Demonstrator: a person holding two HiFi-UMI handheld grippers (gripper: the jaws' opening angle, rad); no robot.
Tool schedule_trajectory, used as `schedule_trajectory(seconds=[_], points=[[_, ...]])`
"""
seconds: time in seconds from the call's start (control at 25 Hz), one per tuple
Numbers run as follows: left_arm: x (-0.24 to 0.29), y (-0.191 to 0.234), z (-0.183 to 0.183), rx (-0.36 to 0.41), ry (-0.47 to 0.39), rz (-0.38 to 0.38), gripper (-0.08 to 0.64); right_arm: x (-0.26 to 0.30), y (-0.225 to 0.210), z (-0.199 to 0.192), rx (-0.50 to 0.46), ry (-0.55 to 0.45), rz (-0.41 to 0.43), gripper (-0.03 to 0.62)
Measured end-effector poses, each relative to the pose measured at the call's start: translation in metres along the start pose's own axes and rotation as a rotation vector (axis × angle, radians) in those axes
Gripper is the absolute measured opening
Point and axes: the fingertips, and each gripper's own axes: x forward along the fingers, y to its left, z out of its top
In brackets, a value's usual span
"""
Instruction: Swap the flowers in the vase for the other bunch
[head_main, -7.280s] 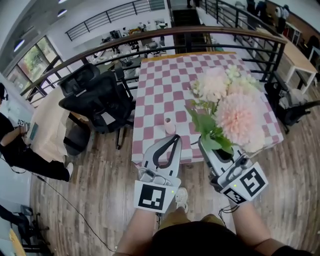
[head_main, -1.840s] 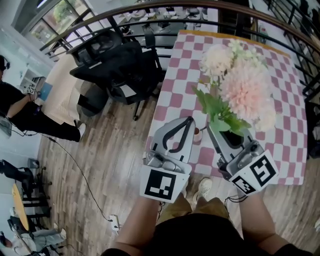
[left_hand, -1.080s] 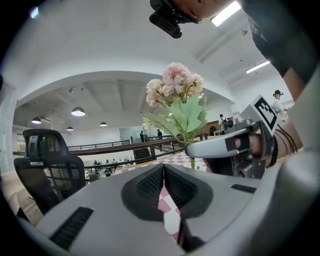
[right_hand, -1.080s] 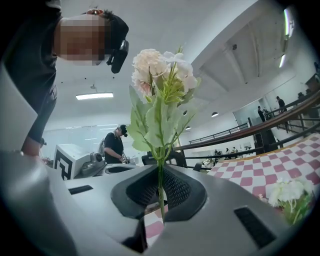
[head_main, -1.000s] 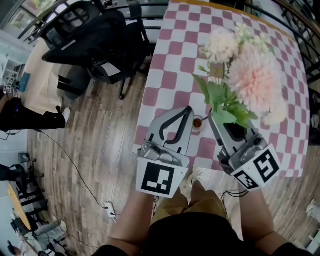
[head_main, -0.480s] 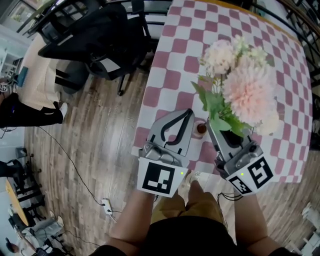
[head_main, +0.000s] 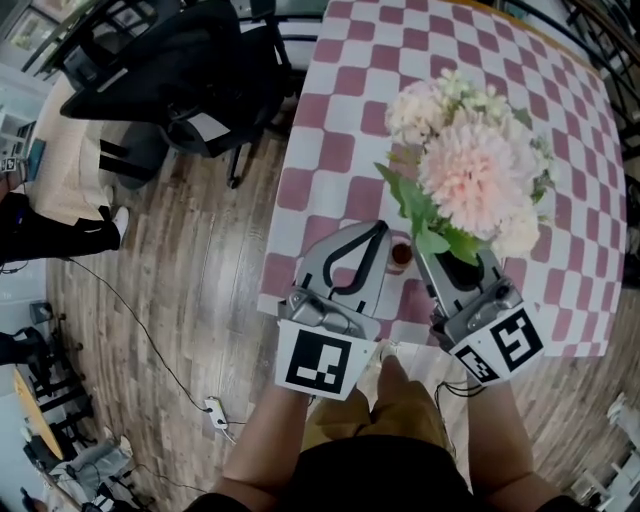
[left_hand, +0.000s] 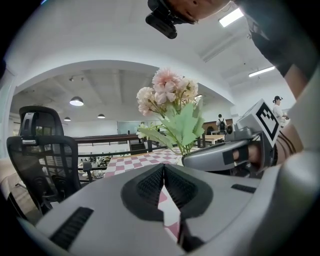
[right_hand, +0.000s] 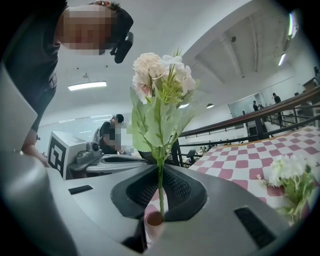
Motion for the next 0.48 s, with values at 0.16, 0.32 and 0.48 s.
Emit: schedule_trajectory(seconds=[0.16,0.32,0.48], points=[[-0.001,-0.002,-0.009,-0.009,0.015,0.002,0.009,0.003,-0.001,-0.005,0.012,-0.004,-0.007,0.043],[0.0,-0.008,-0.015,-0.013,0.025,-0.011,0.009,0.003,-0.002,-0.014,0.01,0.011,-0.01,0.043],[0.001,-0.011,-0.019,-0.017,0.028,-0.02,0.009,0.001,-0.004,-0.023,0.024,0.015,-0.019,0.043]])
